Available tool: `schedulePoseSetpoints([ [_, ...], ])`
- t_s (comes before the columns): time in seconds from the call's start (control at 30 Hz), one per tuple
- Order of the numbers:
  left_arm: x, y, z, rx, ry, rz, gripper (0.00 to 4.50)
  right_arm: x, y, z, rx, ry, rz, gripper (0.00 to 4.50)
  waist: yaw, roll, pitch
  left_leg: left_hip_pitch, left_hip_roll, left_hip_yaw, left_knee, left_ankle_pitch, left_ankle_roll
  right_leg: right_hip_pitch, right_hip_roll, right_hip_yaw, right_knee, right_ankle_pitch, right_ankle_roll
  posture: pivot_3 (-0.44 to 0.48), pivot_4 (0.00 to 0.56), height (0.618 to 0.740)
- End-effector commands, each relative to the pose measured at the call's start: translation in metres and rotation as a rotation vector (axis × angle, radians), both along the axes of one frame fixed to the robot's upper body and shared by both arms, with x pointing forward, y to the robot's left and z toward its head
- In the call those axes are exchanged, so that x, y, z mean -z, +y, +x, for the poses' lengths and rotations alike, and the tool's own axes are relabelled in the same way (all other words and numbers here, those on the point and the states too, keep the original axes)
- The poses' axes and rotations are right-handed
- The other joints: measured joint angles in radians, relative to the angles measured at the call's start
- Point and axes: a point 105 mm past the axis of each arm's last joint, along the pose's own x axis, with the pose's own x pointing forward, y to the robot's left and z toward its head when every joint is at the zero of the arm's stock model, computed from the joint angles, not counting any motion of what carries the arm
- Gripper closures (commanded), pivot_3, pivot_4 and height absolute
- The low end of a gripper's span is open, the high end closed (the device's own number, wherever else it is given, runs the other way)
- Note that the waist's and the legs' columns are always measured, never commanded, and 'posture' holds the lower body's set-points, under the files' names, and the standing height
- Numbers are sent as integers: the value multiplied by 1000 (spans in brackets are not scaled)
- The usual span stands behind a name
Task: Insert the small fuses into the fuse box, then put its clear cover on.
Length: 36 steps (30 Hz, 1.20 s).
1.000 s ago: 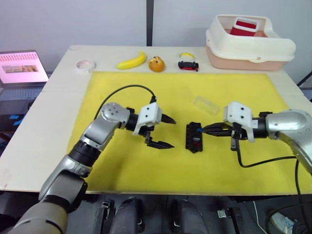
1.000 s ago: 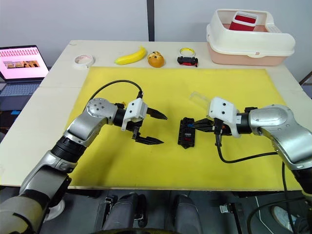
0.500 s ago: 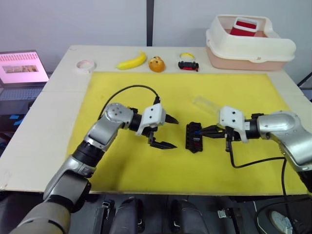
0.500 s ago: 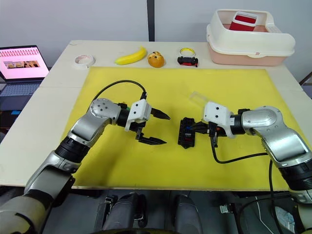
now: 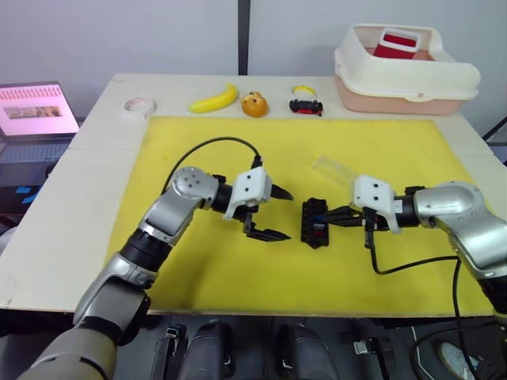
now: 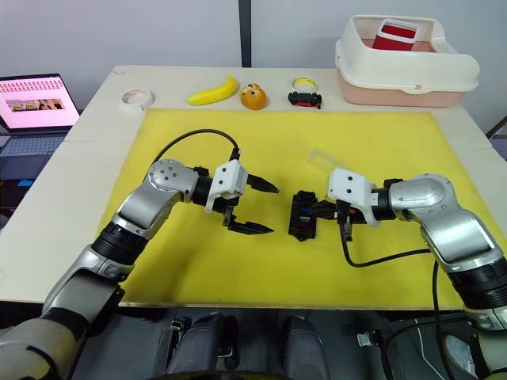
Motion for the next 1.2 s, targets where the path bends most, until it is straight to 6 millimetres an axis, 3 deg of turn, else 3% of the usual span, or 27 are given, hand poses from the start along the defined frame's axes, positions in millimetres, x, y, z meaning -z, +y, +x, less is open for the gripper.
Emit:
schedulePoseSetpoints([
  [0.03,-7,-2,0,4,-35,-16,42,-8,0,2,2,-36,-1,4500,0,0,0,0,0,0,0,0,0,0,0,0,0,0,0,0,150,740],
  [0.47,-5,-1,1,-9,-31,-17,42,-7,1,2,15,-27,8,4500,0,0,0,0,0,0,0,0,0,0,0,0,1,0,0,0,150,740],
  [0.57,-5,-1,1,-11,-29,-19,0,-13,2,2,14,-44,14,3630,0,0,0,0,0,0,1,0,0,0,0,0,1,0,0,0,150,740],
  [0.73,-5,0,2,-16,-28,-18,0,-32,-1,3,30,-86,33,1260,0,0,0,0,0,0,1,0,0,0,0,0,1,0,0,0,150,740],
  [1.0,-5,0,1,-12,-28,-19,0,-38,-7,-1,64,-81,82,1260,1,0,0,0,0,0,1,0,0,1,0,0,1,0,0,0,150,740],
  [1.1,-6,-2,0,-1,-28,-25,0,-35,-3,-5,89,-81,188,1260,1,0,0,0,0,0,1,0,0,1,0,0,1,0,0,0,150,740],
  [1.2,-6,-3,-2,4,-26,-28,0,-29,1,-11,111,-113,278,2147,1,0,0,1,0,0,2,0,0,1,0,0,1,0,0,0,150,740],
])
